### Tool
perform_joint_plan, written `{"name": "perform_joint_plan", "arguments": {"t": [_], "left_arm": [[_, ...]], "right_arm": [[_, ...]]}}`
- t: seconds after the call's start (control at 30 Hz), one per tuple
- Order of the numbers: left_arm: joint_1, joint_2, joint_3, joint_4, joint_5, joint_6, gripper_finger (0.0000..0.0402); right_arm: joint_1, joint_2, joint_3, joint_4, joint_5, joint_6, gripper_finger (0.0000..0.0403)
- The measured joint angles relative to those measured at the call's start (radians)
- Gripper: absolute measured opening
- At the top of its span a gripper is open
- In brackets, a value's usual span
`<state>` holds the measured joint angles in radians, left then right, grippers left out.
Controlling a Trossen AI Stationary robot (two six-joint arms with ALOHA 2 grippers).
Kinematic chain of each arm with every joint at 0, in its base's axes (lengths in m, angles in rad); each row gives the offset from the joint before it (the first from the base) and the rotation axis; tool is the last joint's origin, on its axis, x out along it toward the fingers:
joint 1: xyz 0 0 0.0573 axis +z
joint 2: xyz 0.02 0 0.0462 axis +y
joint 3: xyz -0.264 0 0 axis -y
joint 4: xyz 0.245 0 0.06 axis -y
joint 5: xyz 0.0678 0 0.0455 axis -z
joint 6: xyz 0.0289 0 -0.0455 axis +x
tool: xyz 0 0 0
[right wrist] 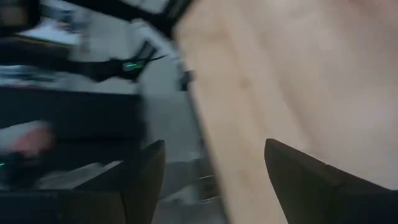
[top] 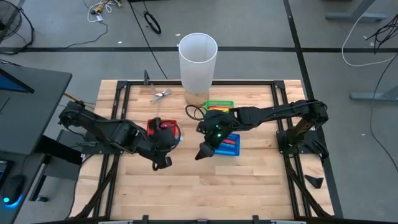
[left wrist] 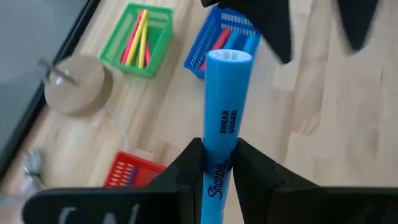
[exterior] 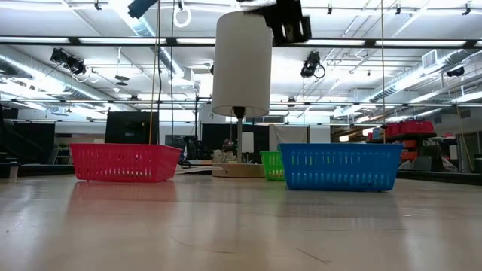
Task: Pick & Place Markers
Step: Put the blue highlighter into the blue bin
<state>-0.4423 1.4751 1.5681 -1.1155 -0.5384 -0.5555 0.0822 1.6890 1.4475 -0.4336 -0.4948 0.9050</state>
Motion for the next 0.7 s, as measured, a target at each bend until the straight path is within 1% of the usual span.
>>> {"name": "perform_joint_plan", "arguments": {"t": [0.13, 0.27, 0.37, 0.43, 0.6, 0.7], "left_arm": [[0.0, 0.003, 0.0, -0.004, 0.015, 0.149, 0.0068], [0.0, 0.003, 0.0, -0.018, 0.028, 0.282, 0.0068], [0.0, 0.003, 0.0, -0.021, 0.035, 0.368, 0.0067], [-0.001, 0.003, 0.0, -0.021, 0.018, 0.42, 0.0067], [-0.017, 0.003, 0.0, -0.021, -0.077, 0.551, 0.0067], [-0.029, 0.003, 0.0, -0.006, -0.133, 0.621, 0.0067]], "right_arm": [[0.0, 0.0, 0.0, 0.132, -0.131, 0.116, 0.0275], [0.0, 0.0, 0.0, 0.244, -0.207, 0.229, 0.0275], [0.0, 0.0, 0.0, 0.289, -0.225, 0.324, 0.0275], [0.0, 0.0, 0.0, 0.292, -0.225, 0.382, 0.0275], [-0.001, 0.0, 0.0, 0.289, -0.232, 0.519, 0.0274], [-0.011, 0.0, 0.0, 0.288, -0.235, 0.562, 0.0274]]}}
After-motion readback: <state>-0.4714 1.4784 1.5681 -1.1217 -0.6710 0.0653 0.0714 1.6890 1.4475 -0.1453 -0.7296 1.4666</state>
